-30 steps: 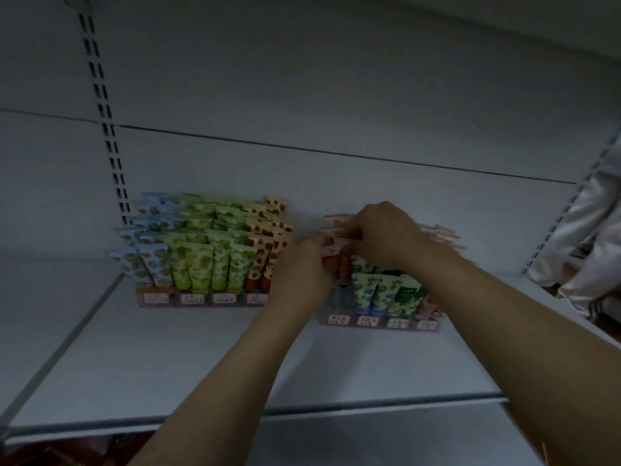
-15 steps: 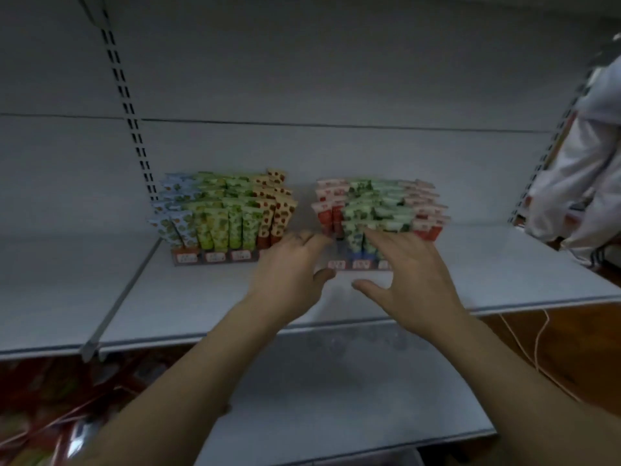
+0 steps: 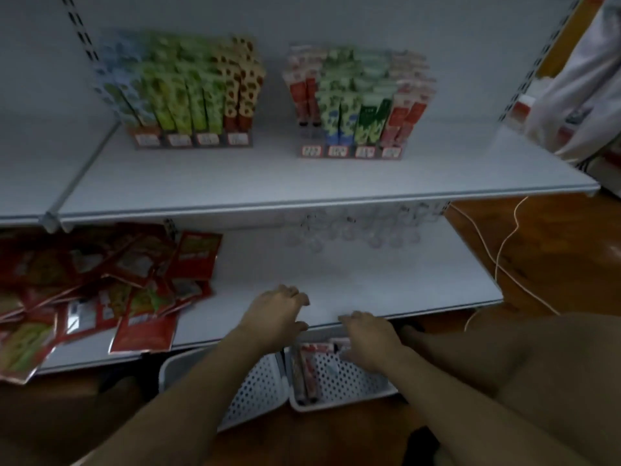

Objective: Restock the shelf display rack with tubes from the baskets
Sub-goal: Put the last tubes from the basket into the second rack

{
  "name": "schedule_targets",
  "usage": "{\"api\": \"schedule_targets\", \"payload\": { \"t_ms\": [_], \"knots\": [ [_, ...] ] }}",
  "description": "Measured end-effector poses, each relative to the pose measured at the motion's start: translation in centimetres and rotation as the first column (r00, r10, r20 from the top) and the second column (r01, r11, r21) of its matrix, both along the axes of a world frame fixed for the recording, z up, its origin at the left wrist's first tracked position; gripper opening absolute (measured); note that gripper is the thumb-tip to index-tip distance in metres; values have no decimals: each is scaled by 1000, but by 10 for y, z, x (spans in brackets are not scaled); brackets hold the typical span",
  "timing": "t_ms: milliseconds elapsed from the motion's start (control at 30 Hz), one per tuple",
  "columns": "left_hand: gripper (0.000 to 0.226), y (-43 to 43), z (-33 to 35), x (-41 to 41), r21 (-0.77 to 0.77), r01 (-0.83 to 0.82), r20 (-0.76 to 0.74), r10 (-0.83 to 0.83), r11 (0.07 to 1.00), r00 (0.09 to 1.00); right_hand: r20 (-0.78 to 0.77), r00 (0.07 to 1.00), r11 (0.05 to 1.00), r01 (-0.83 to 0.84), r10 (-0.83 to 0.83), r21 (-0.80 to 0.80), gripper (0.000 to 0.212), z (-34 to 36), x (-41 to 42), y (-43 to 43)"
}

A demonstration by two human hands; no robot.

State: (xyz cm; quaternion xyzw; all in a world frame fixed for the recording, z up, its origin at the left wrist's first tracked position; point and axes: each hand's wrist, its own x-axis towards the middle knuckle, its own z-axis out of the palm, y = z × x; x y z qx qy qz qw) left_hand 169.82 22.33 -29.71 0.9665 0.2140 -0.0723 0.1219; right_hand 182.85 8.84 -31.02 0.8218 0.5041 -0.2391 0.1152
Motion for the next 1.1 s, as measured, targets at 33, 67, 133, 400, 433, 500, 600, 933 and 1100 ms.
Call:
{"api": "schedule_targets", "payload": {
  "t_ms": [33,67,133,400,433,500,600,933,1100],
  "knots": [
    [46,-8,-21,-3,-30,-17,-35,16,999,999,-20,1000,997,-16,15,-70,62,-15,-1,-5],
    [44,-17,-40,-8,-64,-41,-72,36,997,997,-45,999,992,-31,26,-119,60,-24,-1,-8],
    [42,-33,-74,-16,-114,-95,-148,77,989,986,-75,997,985,-45,33,-168,57,-29,5,-7],
    [45,-29,-124,-12,-195,-119,-214,76,974,974,-228,964,979,93,-134,-182,66,-58,21,2],
    [44,-28,-126,-9,-198,-112,-217,68,974,974,-253,954,975,111,-158,-192,66,-68,20,6],
    [39,-29,-129,-5,-212,-90,-226,41,973,973,-275,945,972,120,-174,-201,60,-89,15,11],
    [38,-35,-138,-3,-145,-21,-247,-15,989,969,-321,919,956,151,-230,-253,49,-120,6,17],
    [23,-40,-169,-12,-56,178,-273,-186,982,944,-317,874,922,299,-368,-246,20,-190,-18,41],
    [26,-44,-175,-10,10,203,-266,-193,979,944,-340,821,886,388,-458,-254,24,-212,-17,39]
  ]
}}
